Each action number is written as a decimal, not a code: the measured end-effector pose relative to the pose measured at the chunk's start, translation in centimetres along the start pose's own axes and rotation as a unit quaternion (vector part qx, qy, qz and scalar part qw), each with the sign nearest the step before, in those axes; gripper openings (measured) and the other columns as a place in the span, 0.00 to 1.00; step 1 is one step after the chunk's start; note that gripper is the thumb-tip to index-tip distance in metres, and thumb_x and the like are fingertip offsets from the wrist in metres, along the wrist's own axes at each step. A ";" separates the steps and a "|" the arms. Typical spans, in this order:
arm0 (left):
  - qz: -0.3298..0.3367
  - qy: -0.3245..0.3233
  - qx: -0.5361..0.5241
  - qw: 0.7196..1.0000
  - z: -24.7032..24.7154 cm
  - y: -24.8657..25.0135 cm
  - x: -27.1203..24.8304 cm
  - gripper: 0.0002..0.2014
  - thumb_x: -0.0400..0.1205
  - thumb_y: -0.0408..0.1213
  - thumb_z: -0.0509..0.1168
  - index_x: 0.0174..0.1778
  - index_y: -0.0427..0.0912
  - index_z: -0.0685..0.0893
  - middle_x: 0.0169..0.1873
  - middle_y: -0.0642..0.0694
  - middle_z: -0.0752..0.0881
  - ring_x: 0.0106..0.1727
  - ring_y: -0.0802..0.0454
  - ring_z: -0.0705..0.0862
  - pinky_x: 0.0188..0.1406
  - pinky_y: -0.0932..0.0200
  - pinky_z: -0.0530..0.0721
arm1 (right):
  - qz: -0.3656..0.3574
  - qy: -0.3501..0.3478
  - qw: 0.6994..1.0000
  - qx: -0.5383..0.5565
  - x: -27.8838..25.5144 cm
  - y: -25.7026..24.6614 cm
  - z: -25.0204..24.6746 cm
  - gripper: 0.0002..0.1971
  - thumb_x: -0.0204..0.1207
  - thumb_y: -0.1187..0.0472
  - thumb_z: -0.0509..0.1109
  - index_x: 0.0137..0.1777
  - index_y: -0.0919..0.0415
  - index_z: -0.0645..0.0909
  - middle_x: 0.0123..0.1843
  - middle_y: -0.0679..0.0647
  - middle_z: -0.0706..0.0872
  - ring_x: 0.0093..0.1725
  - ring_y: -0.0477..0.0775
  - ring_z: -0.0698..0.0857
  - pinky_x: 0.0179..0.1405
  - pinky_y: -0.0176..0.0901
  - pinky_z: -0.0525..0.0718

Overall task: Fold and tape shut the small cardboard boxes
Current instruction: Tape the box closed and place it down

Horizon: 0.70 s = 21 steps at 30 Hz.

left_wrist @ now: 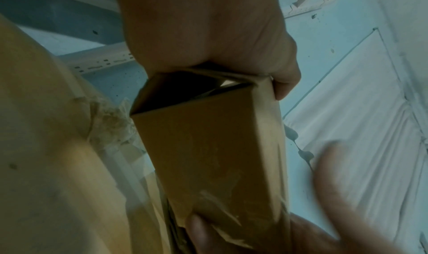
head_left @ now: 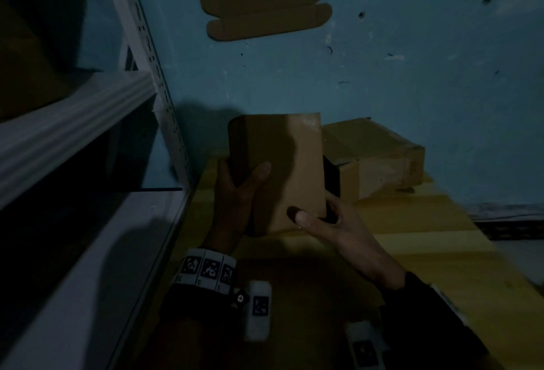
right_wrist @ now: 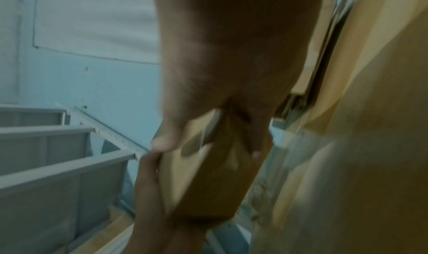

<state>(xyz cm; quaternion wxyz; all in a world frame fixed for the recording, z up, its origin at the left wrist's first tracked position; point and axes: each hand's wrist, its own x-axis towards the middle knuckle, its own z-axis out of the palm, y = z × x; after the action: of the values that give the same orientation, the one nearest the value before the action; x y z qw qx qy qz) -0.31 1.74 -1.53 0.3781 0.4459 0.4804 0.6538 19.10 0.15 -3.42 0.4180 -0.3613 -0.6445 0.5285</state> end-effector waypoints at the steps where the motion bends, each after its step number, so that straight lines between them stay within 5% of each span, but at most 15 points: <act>1: 0.001 -0.001 0.005 1.000 0.1 0.0 0.0 0.30 0.65 0.56 0.78 0.62 0.60 0.77 0.56 0.53 0.87 0.50 0.57 0.90 0.41 0.59 0.89 | -0.010 0.022 1.000 -0.007 0.1 0.1 0.3 0.28 0.73 0.48 0.79 0.73 0.51 0.80 0.63 0.41 0.91 0.63 0.41 0.89 0.61 0.39 0.88; 4: -0.002 0.002 0.022 1.000 0.4 -0.2 -0.1 0.31 0.60 0.63 0.75 0.58 0.63 0.76 0.56 0.55 0.87 0.51 0.55 0.89 0.46 0.53 0.89 | -0.020 0.057 0.998 -0.009 0.4 0.5 0.6 0.28 0.70 0.49 0.80 0.69 0.53 0.82 0.59 0.41 0.92 0.60 0.43 0.90 0.58 0.41 0.89; 9: -0.011 -0.004 0.041 0.999 0.3 0.0 0.1 0.34 0.60 0.68 0.73 0.62 0.66 0.74 0.60 0.53 0.86 0.58 0.45 0.87 0.60 0.34 0.85 | 0.001 0.017 0.999 0.034 0.4 0.3 -0.3 0.24 0.73 0.60 0.80 0.69 0.57 0.82 0.58 0.44 0.93 0.60 0.46 0.91 0.55 0.37 0.89; 21: -0.019 -0.007 0.055 0.998 -0.3 0.8 0.0 0.29 0.61 0.66 0.72 0.56 0.61 0.76 0.54 0.51 0.87 0.53 0.45 0.88 0.56 0.34 0.87 | 0.000 -0.049 0.999 -0.017 0.2 0.3 -1.0 0.22 0.78 0.73 0.75 0.70 0.58 0.80 0.62 0.45 0.91 0.64 0.44 0.89 0.56 0.31 0.84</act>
<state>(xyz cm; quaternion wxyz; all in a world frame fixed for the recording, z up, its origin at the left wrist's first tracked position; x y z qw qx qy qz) -0.66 1.43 -0.83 0.3683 0.4616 0.5215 0.6158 19.97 0.75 -3.60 0.3801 -0.3416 -0.6731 0.5347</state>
